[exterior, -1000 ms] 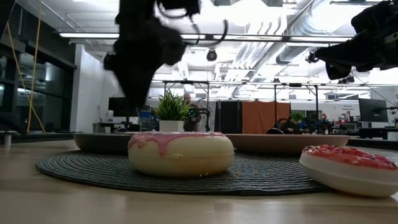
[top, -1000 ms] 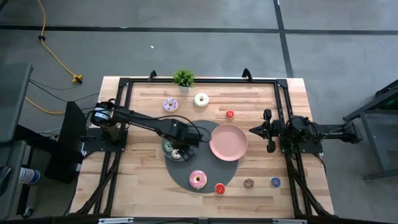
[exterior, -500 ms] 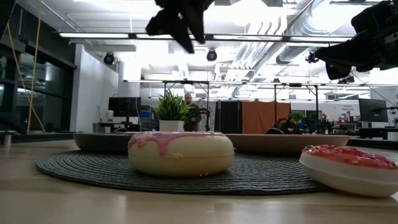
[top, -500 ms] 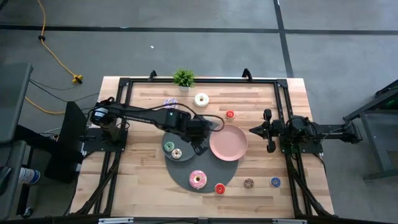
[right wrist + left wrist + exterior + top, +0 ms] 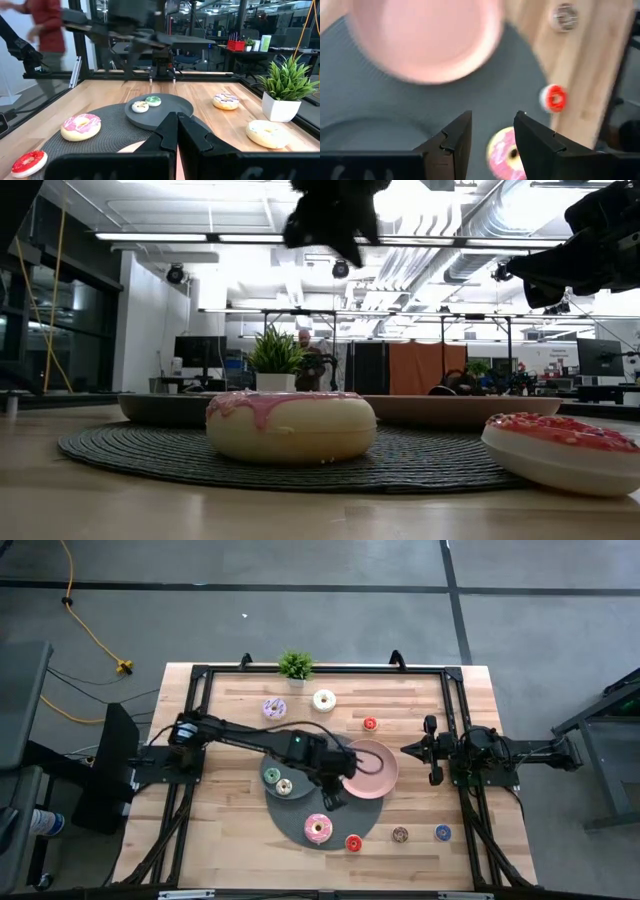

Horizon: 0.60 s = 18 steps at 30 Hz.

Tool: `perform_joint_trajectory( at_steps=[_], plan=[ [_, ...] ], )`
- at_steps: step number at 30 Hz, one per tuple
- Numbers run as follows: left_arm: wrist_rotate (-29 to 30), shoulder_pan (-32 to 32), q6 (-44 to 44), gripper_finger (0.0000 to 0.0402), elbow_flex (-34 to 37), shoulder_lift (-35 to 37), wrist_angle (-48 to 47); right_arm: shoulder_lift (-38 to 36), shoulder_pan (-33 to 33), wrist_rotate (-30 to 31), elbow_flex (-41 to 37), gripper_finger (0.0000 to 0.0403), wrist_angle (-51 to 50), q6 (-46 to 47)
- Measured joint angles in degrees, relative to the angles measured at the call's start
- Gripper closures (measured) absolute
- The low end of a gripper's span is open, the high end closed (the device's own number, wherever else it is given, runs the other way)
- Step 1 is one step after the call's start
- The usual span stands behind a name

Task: Pick & Place donuts
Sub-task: Put the small red donut on the gray plate

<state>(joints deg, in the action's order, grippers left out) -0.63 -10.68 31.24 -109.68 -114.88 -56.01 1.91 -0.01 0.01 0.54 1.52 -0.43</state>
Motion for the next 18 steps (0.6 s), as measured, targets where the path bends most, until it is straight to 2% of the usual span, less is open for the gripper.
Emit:
perform_joint_trajectory(
  at_steps=[8, 18],
  plan=[
    [-1.0, -4.3, -7.9, 0.0261, -6.7, -6.5, 0.2, 0.0, 0.0, 0.0, 0.0, 0.0402, 0.0, 0.0],
    [-1.6, -9.2, -13.9, 0.0261, -8.6, -12.6, 4.4, 0.0, 0.0, 0.0, 0.0, 0.0402, 0.0, 0.0]
  ],
)
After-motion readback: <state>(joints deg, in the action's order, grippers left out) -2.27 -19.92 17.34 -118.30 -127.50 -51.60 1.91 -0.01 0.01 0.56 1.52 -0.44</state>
